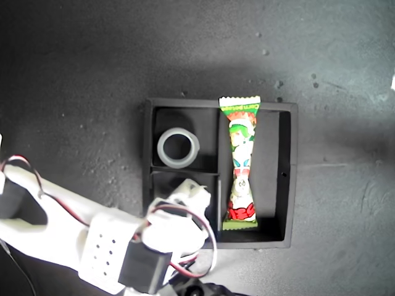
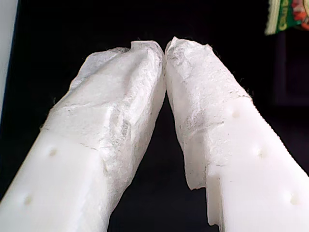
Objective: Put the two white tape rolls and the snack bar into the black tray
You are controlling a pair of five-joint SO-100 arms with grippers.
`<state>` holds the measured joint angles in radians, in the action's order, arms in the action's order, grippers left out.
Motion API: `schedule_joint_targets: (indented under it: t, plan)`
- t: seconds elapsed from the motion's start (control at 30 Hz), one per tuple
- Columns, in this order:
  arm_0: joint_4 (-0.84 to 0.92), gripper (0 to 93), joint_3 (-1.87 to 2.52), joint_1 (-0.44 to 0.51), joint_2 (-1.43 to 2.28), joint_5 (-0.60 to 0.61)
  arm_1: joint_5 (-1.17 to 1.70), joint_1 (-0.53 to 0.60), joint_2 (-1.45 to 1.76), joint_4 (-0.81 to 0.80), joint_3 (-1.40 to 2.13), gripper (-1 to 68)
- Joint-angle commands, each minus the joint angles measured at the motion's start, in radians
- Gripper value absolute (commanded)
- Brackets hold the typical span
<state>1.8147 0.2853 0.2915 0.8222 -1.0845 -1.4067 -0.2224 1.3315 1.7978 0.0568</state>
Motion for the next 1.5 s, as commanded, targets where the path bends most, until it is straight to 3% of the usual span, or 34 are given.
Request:
schedule_joint_targets:
  t: [0.0,0.23,0.4,0.57,0.73,0.87,1.1,1.37,1.47]
  plan:
    - [0.02,19.5,0.095,-0.066,0.339,0.034,-0.08,-0.017,0.04,0.006,-0.046,-0.8]
    - [0.02,0.2,0.588,-0.282,1.081,0.078,-0.135,-0.092,0.164,0.005,0.071,-0.8]
    - [0.005,0.1,0.979,-0.347,1.489,0.048,-0.103,-0.103,0.495,0.003,0.446,-0.8]
    - [-0.172,0.1,1.528,-0.35,1.89,-0.012,-0.057,-0.005,0.804,-0.015,0.899,-0.8]
    - [-0.342,0.1,2.031,-0.31,2.269,-0.109,0.012,0.1,1.118,-0.216,1.453,-0.8]
    - [-0.37,0.1,2.301,-0.253,2.542,-0.186,0.077,0.138,1.362,-0.411,1.89,-0.8]
    - [-0.466,0.1,2.507,-0.222,2.565,-0.178,0.175,0.117,1.732,-0.695,2.54,-0.8]
    - [-0.541,0.1,2.709,-0.227,2.565,-0.176,0.233,0.121,1.825,-0.825,2.882,-0.8]
    - [-0.569,0.0,2.775,-0.227,2.565,-0.176,0.244,0.101,2.014,-0.827,3.036,-0.8]
